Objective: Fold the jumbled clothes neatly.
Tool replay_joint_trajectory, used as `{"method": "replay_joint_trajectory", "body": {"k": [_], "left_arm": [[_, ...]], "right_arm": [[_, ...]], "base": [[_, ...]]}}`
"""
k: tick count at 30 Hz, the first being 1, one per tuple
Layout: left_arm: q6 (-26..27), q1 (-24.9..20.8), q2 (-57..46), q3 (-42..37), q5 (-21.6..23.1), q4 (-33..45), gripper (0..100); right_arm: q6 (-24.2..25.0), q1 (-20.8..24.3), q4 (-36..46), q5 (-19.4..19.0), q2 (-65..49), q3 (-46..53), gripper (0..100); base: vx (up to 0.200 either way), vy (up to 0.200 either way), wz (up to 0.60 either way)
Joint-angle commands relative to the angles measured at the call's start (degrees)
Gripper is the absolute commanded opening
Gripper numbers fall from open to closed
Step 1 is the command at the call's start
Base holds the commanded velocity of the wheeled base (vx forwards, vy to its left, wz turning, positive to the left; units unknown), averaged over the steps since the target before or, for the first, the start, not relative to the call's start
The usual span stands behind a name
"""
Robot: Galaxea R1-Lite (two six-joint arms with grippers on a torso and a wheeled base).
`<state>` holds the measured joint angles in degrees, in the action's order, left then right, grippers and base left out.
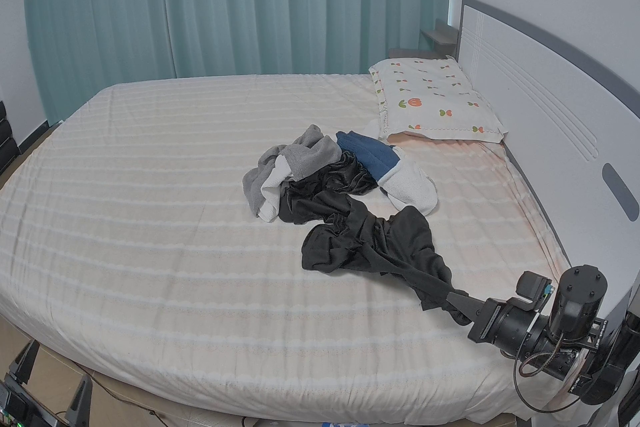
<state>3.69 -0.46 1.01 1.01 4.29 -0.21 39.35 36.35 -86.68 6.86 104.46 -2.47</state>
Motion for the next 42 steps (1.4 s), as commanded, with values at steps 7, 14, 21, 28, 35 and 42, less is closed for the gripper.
{"method": "replay_joint_trajectory", "body": {"k": [7, 14, 21, 28, 35, 42], "left_arm": [[2.55, -0.15, -0.05, -0.92, 4.23, -0.5, 100], [-4.92, 0.2, 3.38, 9.36, 2.83, -3.92, 100], [-4.75, -0.24, 23.42, 18.59, 10.65, -3.84, 100], [-5.19, -4.55, 42.14, 19.29, 11.79, -7.44, 100], [-13.1, -18.7, 62.88, 22.19, 11.18, -15.26, 100], [-16.61, -26.61, 86.53, 22.19, 8.98, -33.89, 100]], "right_arm": [[-0.15, 0.47, -2.89, 0.34, -0.84, 0.19, 0], [-0.5, 0.56, -2.8, 0.61, -1.37, 0.28, 0], [-0.5, 1.26, -2.8, 0.7, -1.28, 0.28, 0], [-0.86, 1.62, -2.8, 1.13, -5.41, 0.19, 0], [-1.12, 3.46, -2.8, 1.05, -7.61, -0.78, 0], [-9.29, 3.73, -2.62, 0.43, -6.64, -9.74, 0]], "base": [[0.0, 0.0, 0.0], [0.0, 0.0, 0.0], [0.0, 0.0, 0.0], [0.0, 0.0, 0.0], [0.0, 0.0, 0.0], [0.0, 0.0, 0.0]]}}
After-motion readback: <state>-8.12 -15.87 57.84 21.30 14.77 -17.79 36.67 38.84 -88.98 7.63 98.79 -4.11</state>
